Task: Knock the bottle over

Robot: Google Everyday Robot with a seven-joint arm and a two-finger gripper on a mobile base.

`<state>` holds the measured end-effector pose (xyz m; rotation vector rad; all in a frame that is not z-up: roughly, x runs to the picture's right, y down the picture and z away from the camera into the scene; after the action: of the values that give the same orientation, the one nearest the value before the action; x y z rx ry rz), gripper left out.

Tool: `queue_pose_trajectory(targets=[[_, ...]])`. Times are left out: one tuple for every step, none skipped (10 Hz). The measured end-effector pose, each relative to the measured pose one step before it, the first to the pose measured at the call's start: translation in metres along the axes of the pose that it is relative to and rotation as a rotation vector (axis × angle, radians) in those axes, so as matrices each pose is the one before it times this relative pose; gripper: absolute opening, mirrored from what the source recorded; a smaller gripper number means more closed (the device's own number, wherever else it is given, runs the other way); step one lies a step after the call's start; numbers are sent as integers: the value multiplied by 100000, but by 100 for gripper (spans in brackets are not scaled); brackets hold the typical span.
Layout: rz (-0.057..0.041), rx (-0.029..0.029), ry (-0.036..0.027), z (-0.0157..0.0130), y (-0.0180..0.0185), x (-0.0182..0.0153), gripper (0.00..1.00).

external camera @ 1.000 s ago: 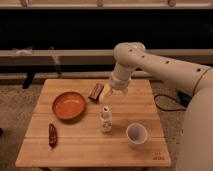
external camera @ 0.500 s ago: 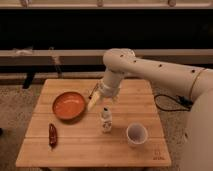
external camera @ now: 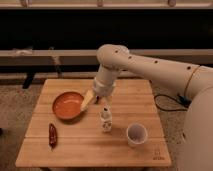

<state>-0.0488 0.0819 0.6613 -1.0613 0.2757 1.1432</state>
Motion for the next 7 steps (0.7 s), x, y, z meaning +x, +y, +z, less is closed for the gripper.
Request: queue_pose_trajectory(targets=[[-525, -859, 601, -76, 369, 84, 80], [-385, -788, 777, 116, 287, 106, 80], [-204, -1280, 1084, 299, 251, 185, 80], [-106, -917, 652, 206, 133, 125, 80], [-104, -848, 593, 149, 98, 189, 80], [29, 24, 120, -22, -45, 20, 80], [-52, -30, -146, -49, 19, -70, 80]])
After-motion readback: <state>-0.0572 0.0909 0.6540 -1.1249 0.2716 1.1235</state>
